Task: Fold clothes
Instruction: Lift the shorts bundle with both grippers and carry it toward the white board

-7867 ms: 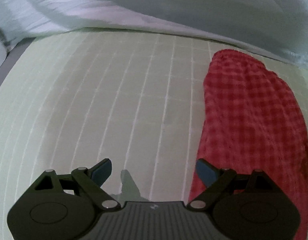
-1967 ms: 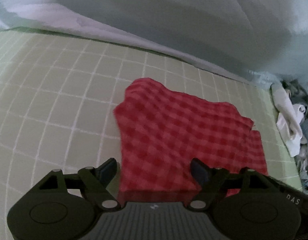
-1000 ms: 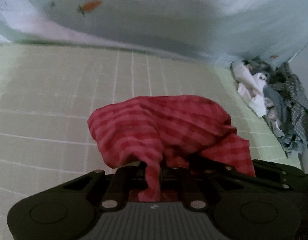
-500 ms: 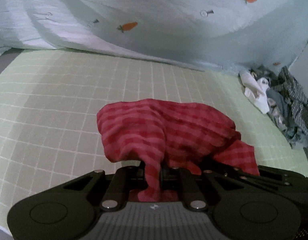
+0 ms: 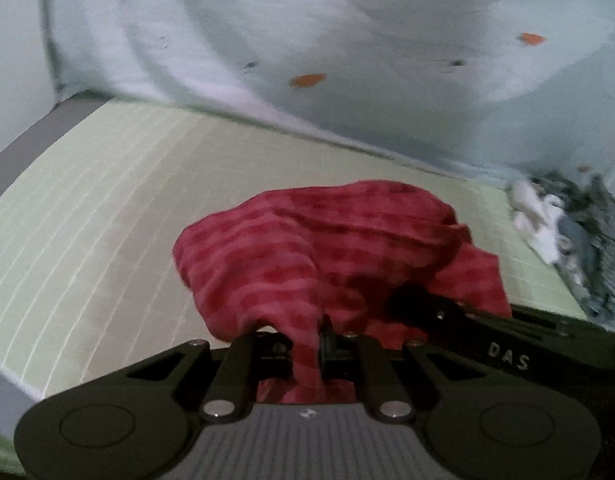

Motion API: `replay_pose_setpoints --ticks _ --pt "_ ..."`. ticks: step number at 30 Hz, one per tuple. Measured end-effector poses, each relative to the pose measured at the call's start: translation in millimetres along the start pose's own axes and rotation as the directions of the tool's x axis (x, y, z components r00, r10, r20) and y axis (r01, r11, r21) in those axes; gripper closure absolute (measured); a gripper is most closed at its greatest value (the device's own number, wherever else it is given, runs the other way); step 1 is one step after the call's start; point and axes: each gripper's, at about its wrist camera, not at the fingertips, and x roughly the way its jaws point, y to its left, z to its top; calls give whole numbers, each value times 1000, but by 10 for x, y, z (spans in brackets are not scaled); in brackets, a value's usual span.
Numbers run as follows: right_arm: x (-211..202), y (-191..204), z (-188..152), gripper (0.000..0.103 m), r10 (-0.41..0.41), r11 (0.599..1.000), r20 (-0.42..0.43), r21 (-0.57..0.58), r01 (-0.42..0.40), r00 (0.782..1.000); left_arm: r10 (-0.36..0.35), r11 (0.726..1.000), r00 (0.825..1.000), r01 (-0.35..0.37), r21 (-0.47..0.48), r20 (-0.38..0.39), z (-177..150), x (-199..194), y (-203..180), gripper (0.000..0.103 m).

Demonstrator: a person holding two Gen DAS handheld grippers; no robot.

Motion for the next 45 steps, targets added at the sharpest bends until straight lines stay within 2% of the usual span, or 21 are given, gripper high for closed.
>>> replay_pose_setpoints --ticks 3,7,12,16,26,32,38,42,45 --pt "99 25 -118 91 29 999 -60 17 -28 998 42 999 999 -42 -30 -21 -33 -13 86 91" --pt "220 101 -195 91 48 999 -118 20 -46 992 53 997 998 -55 -58 -34 4 35 339 91" --pt "425 254 -146 91 60 998 -145 -3 -61 988 66 993 997 -71 -93 -51 50 95 655 91" --pt "780 560 -46 91 54 998 -160 -35 -60 986 75 990 995 -83 -118 -65 98 150 923 91" --pt "1946 1507 178 91 -5 999 -219 -40 -4 976 47 989 991 -63 -131 -123 759 611 2396 91" --pt "2762 2066 640 91 8 990 -214 -133 -37 977 60 987 995 -71 -144 -79 1274 804 3171 91" --pt "3813 2557 1350 91 64 955 -236 -267 -128 970 131 952 991 -122 -279 13 1866 1038 3993 91" --pt "4537 2872 1877 91 131 883 -248 -411 -226 960 220 912 971 -172 -372 89 2282 1213 4461 91" --pt "5071 3131 2258 91 181 802 -256 -521 -293 949 297 868 940 -192 -458 167 2590 1329 4787 93"
